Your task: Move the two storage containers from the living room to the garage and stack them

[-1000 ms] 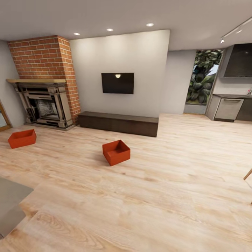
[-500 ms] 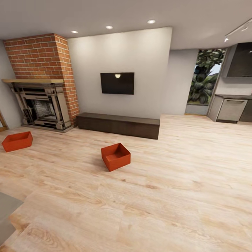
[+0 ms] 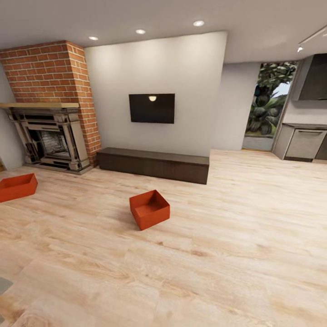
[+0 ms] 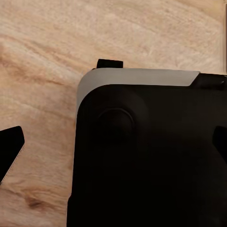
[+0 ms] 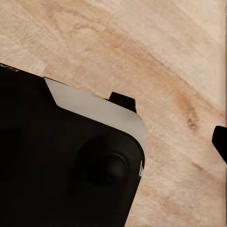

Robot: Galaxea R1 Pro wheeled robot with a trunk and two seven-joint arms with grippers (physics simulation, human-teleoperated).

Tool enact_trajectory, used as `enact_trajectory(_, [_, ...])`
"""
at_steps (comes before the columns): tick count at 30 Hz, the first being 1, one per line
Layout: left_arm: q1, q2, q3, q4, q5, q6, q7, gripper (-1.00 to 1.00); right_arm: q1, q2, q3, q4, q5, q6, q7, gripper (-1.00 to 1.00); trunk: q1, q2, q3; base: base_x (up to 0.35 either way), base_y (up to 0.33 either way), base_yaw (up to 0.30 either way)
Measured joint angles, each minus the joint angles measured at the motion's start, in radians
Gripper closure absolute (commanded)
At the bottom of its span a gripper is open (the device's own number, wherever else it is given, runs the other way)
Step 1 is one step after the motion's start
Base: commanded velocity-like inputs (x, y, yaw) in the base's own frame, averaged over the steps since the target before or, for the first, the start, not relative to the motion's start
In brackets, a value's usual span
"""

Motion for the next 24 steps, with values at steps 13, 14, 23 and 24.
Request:
enact_trajectory(13, [0.0, 0.0, 0.0, 0.0, 0.0, 0.0, 0.0, -1.0, 0.0, 0.0, 0.0, 0.0, 0.001, 0.001, 0.0, -1.0, 0.0, 0.0, 0.0, 0.324, 0.0, 0.0])
enact_trajectory(14, [0.0, 0.0, 0.0, 0.0, 0.0, 0.0, 0.0, -1.0, 0.0, 0.0, 0.0, 0.0, 0.001, 0.001, 0.0, -1.0, 0.0, 0.0, 0.0, 0.324, 0.0, 0.0])
enact_trajectory(23, [0.0, 0.0, 0.0, 0.0, 0.0, 0.0, 0.0, -1.0, 0.0, 0.0, 0.0, 0.0, 0.002, 0.001, 0.0, -1.0, 0.0, 0.0, 0.0, 0.324, 0.0, 0.0])
enact_trajectory(24, [0.0, 0.0, 0.0, 0.0, 0.0, 0.0, 0.0, -1.0, 0.0, 0.0, 0.0, 0.0, 0.002, 0.001, 0.0, -1.0, 0.0, 0.0, 0.0, 0.324, 0.0, 0.0])
